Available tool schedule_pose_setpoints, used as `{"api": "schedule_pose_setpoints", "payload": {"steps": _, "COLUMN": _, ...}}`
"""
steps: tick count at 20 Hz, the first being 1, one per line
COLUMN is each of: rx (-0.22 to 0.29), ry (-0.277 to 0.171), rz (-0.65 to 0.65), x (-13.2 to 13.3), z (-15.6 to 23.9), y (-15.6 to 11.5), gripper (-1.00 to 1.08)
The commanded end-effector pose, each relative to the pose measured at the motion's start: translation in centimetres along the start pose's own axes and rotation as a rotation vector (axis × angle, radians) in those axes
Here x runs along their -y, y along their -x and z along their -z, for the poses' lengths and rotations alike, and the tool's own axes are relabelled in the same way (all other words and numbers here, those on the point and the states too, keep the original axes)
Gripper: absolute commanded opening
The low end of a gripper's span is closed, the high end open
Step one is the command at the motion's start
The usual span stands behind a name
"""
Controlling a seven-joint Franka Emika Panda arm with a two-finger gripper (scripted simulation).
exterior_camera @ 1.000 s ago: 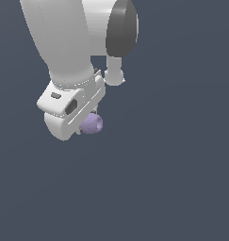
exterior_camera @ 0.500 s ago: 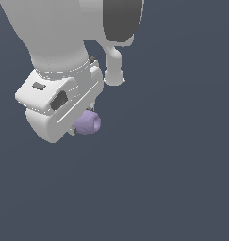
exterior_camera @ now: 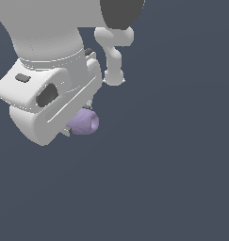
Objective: Pick up the object and move it to a goal position.
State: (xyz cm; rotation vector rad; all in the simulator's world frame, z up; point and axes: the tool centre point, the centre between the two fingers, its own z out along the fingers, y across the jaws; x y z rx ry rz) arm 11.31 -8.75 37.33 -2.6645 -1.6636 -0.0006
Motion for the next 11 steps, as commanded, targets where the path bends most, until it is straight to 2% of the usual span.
{"api": "schedule_pose_setpoints", "payload": {"steps": 1, "rx": 0.000, "ry": 0.000, "rz": 0.000, "x": -0.25, "z": 0.38, "y": -0.10, "gripper": -1.00}}
{"api": "schedule_pose_setpoints", "payload": {"steps": 11, "rx": 0.000, "ry": 0.000, "rz": 0.000, "x": -0.61, "z": 0.88, "y": -0.24, "gripper": -1.00}}
